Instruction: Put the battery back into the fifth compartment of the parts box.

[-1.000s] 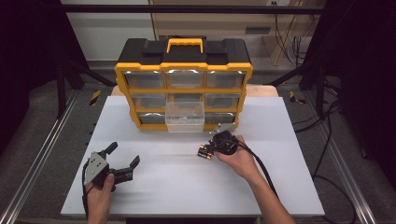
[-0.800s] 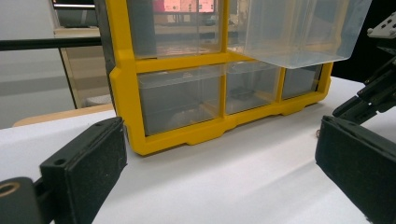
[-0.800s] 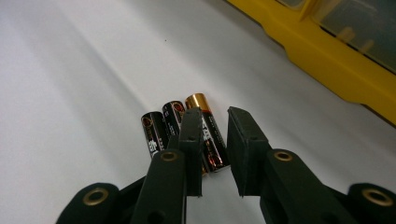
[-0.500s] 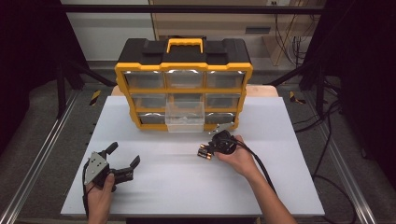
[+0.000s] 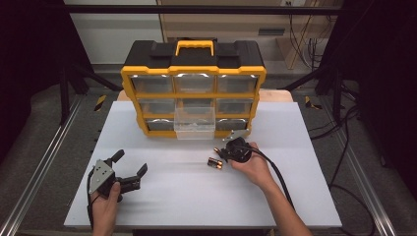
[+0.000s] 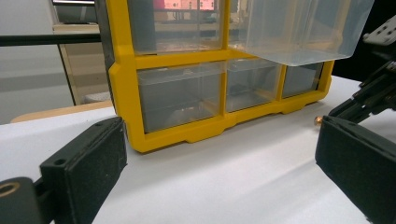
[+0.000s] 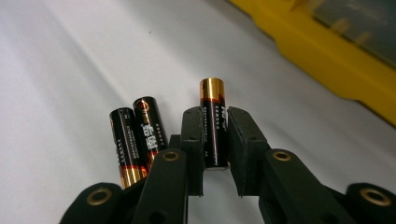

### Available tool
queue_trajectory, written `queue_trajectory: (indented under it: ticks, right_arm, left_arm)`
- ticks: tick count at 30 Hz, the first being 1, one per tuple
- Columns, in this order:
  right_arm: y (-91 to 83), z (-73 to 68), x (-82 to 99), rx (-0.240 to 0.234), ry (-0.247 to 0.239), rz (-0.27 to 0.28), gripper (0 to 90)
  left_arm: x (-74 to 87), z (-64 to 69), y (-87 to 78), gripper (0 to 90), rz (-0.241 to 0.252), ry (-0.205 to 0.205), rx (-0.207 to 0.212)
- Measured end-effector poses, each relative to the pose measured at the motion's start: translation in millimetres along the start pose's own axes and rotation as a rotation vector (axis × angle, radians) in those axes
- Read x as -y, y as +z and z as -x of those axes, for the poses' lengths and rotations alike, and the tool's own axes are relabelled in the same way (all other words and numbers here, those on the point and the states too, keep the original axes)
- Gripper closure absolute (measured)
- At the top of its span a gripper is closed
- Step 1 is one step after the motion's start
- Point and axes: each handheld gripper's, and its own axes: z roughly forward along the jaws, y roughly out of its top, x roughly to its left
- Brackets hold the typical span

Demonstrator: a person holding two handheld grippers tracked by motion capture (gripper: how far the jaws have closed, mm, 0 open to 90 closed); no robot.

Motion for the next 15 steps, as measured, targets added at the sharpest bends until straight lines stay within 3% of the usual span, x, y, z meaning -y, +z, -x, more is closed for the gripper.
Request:
queue_trajectory:
  ticks: [5, 9, 11, 13, 14, 15]
  right_arm:
    - [-23.3, 2.2, 0.6, 0.033, 0.014, 0.056, 76.8]
    - [-55.8, 2.5, 3.0, 0.079, 0.031, 0.123, 76.8]
    - [-60.7, 2.1, 3.5, 0.086, 0.032, 0.139, 76.8]
    - [-81.2, -1.2, 4.7, 0.108, 0.021, 0.21, 76.8]
    - [-81.2, -1.2, 4.7, 0.108, 0.021, 0.21, 76.8]
    - [-92.5, -4.9, 4.2, 0.118, 0.02, 0.246, 76.8]
  left_arm:
    - [0.5, -1.9, 0.1, 2.0, 0.0, -0.004, -0.007]
    - [0.8, -2.1, 1.0, 2.0, -0.002, -0.006, -0.006]
    - [0.7, -2.0, 1.2, 2.0, -0.002, -0.007, -0.005]
    - [0.8, -1.7, 2.3, 2.0, -0.004, -0.004, -0.002]
    - [0.8, -1.7, 2.3, 2.0, -0.004, -0.004, -0.002]
    - [1.2, -1.2, 3.4, 2.0, -0.009, -0.001, 0.0]
